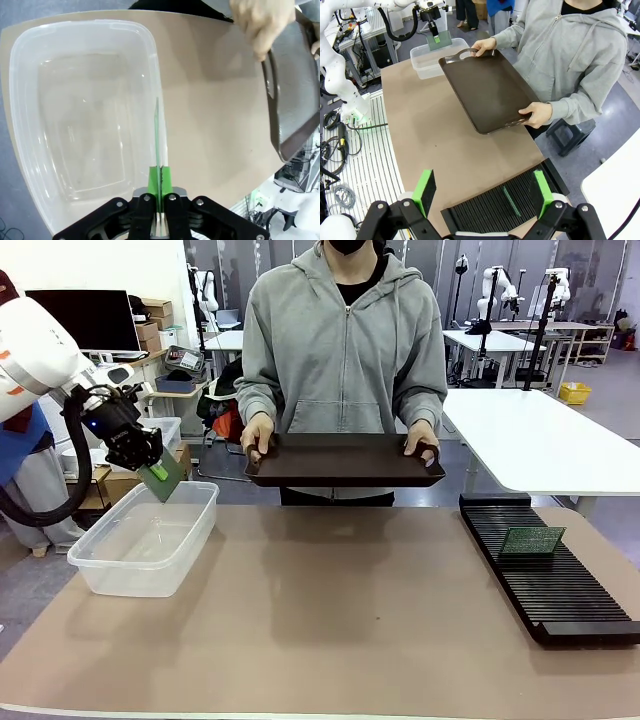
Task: Sort PCBs into racks and boxes based on the side picked up.
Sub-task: If the short side of the Blank PCB is picked up, insert it into the PCB Rack ; if the long side is picked up, place it in the Organizing box.
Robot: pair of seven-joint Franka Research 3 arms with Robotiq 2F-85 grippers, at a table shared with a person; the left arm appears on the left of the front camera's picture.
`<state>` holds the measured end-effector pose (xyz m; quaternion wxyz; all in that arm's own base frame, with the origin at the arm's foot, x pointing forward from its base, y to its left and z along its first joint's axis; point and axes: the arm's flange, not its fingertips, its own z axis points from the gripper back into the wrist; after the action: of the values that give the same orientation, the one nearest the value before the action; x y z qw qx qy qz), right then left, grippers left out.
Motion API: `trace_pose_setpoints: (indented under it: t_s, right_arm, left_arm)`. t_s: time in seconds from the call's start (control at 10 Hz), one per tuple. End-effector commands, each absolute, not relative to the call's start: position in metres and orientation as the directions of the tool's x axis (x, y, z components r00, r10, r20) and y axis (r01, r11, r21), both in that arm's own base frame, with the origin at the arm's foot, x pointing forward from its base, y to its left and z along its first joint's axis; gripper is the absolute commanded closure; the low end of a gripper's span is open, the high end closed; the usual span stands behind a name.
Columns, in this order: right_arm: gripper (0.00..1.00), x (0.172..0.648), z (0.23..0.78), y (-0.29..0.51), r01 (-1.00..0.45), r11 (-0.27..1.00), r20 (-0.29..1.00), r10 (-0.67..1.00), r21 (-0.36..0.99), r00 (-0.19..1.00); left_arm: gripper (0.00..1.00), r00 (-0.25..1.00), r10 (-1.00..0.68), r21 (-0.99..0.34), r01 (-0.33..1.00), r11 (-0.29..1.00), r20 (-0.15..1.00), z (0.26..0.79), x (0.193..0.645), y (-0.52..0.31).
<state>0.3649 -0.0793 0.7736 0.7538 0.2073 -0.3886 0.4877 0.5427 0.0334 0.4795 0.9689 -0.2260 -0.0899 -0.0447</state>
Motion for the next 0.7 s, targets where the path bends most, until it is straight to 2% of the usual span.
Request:
trace_pose_setpoints:
  t_s: [0.0,0.6]
  right_arm:
    - [0.00,0.3644,0.7726,-0.0780,-0.899,0.433,0.792,0.570,-0.064,0.219]
    - [0.00,0.3644,0.7726,-0.0780,-0.899,0.433,0.792,0.570,-0.064,0.219]
  left_arm:
    - [0.97,0.979,-0.057,-0.437,0.140,0.888,0.197,0.4721,0.5396,0.0294]
    - [0.97,0.980,-0.044,-0.428,0.126,0.895,0.196,0.4772,0.5431,0.0325]
